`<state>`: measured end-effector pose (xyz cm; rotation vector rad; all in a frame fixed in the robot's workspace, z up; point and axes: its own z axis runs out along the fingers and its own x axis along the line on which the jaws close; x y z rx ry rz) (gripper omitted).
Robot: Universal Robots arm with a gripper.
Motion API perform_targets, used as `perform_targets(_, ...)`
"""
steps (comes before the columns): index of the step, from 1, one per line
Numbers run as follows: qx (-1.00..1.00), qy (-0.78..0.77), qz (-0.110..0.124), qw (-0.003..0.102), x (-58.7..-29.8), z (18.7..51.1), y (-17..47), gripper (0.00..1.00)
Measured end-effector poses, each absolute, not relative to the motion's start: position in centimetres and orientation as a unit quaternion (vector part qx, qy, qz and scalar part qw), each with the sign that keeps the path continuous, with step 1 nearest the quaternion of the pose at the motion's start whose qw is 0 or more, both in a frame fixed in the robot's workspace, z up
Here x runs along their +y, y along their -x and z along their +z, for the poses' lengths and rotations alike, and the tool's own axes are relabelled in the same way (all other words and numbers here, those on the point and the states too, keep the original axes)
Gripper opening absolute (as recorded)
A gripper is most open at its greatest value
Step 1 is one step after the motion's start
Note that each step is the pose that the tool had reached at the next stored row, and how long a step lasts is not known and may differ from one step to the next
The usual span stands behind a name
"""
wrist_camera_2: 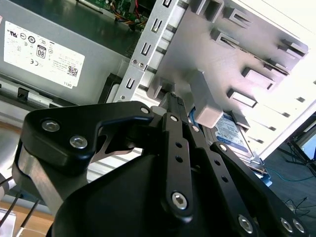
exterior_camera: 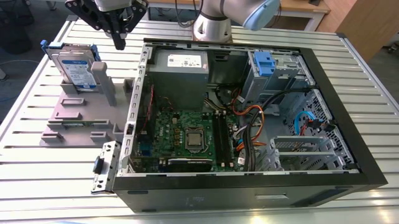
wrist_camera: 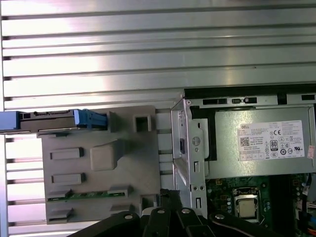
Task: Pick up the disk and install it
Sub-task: 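Reach for the disk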
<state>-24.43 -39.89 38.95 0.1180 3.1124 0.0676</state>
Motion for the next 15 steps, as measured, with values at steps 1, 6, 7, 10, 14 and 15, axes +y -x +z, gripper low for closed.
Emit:
perform_targets(1, 0.999, -0.038, 0.022, 0.013, -39.9, 38.9, 24.5, 0.11)
perform_targets(6, 0.999, -0.038, 0.022, 0.013, -39.9, 38.9, 24.8, 0.11)
perform_targets(7, 0.999, -0.038, 0.022, 0.013, -39.9, 38.9, 24.9, 0.11)
perform_targets(10, 0.999, -0.038, 0.022, 0.013, -39.9, 38.9, 25.2, 0.11)
perform_targets(14, 0.999, -0.038, 0.022, 0.013, -39.9, 38.8, 25.5, 0.11)
perform_targets(15, 0.999, -0.038, 0.022, 0.013, -39.9, 38.8, 25.6, 0.11)
